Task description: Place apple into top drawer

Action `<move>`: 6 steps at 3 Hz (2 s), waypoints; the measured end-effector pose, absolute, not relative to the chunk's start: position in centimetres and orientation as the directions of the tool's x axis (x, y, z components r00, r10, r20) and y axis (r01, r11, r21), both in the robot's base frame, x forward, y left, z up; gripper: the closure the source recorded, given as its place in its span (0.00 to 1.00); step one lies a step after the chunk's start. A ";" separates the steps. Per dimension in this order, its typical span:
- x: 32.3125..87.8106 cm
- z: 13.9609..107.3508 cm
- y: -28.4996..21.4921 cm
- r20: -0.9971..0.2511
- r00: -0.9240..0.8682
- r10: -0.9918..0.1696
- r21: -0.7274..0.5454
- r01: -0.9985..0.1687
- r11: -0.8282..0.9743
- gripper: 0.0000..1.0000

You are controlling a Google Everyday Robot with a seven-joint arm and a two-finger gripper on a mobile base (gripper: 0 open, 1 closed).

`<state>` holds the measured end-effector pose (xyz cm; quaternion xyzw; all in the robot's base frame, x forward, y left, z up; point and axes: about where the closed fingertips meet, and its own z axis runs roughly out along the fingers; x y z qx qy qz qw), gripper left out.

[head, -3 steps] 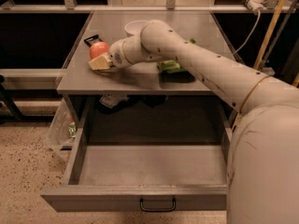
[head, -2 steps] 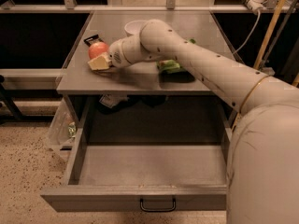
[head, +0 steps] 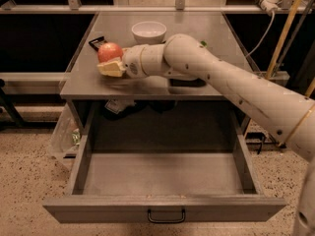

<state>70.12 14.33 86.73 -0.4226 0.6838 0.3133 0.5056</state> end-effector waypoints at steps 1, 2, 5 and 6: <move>67.3 88.6 12.4 -0.970 -0.047 -0.238 -0.061 -0.901 0.429 1.00; 64.4 89.4 9.7 -0.967 0.000 -0.257 -0.111 -0.902 0.417 1.00; 56.2 81.5 2.2 -0.870 -0.075 -0.488 -0.123 -0.924 0.361 1.00; 56.0 81.8 2.1 -0.863 -0.085 -0.497 -0.116 -0.926 0.360 1.00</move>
Offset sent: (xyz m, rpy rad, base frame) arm -0.0914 -0.0849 0.0372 -0.0170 -0.1825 0.0400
